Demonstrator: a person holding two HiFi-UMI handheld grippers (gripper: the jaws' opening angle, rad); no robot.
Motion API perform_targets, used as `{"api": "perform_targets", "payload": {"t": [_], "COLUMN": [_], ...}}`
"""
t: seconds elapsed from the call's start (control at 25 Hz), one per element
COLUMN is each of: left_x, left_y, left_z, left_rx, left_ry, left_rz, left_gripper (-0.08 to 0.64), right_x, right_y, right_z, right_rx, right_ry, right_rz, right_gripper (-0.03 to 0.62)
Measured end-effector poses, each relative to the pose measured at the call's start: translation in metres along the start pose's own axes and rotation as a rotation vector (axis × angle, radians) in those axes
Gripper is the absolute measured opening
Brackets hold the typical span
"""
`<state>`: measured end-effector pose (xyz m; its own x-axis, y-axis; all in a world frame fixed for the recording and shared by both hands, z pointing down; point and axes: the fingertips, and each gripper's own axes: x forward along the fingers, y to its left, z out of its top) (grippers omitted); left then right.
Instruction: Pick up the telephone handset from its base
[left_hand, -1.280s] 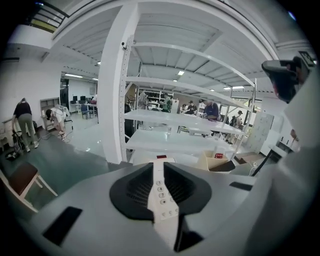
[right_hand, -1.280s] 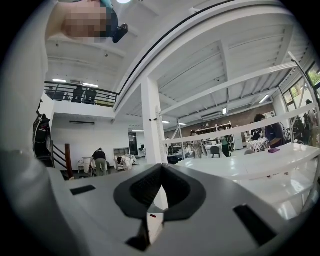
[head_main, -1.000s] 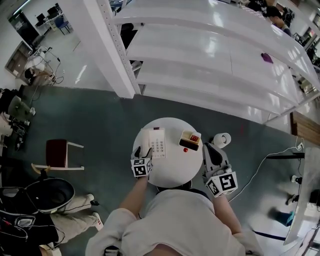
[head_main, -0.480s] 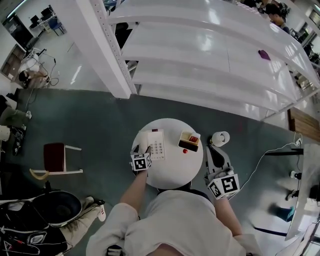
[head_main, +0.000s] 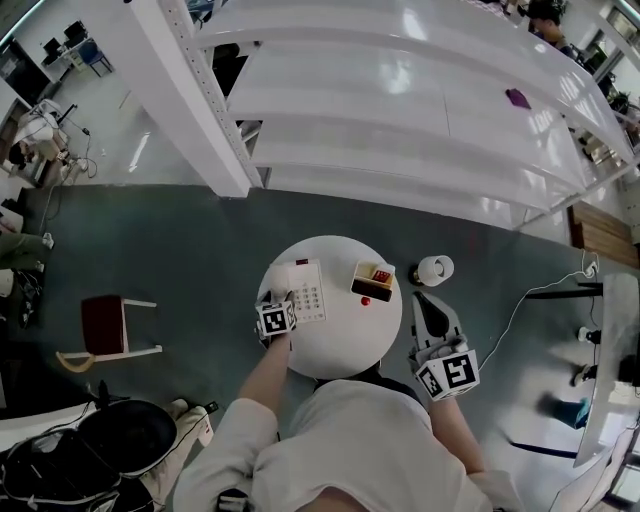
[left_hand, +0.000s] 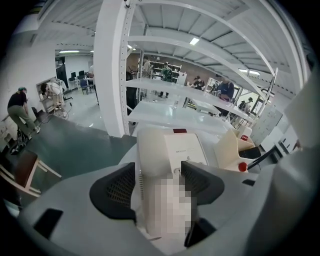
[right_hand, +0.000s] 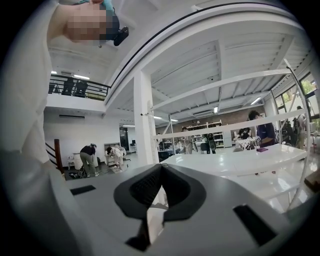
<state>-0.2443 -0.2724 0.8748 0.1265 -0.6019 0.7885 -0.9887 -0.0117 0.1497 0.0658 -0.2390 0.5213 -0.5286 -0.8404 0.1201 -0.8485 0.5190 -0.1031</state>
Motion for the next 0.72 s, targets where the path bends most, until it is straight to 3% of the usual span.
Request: {"api": "perform_targets", "payload": {"t": [0.72], "left_x": [0.028], "left_y": [0.012], "left_z": [-0.014], "left_rx": [-0.031], "left_ry": [0.103], "left_rz": [0.042], "left_gripper": [0.272], "right_x": [-0.004], "right_y": [-0.008], "right_z": [-0.008], "right_rx": [-0.011], "right_ry": [0.024], "right_rz": [-0.045], "right_gripper": [0.009]}}
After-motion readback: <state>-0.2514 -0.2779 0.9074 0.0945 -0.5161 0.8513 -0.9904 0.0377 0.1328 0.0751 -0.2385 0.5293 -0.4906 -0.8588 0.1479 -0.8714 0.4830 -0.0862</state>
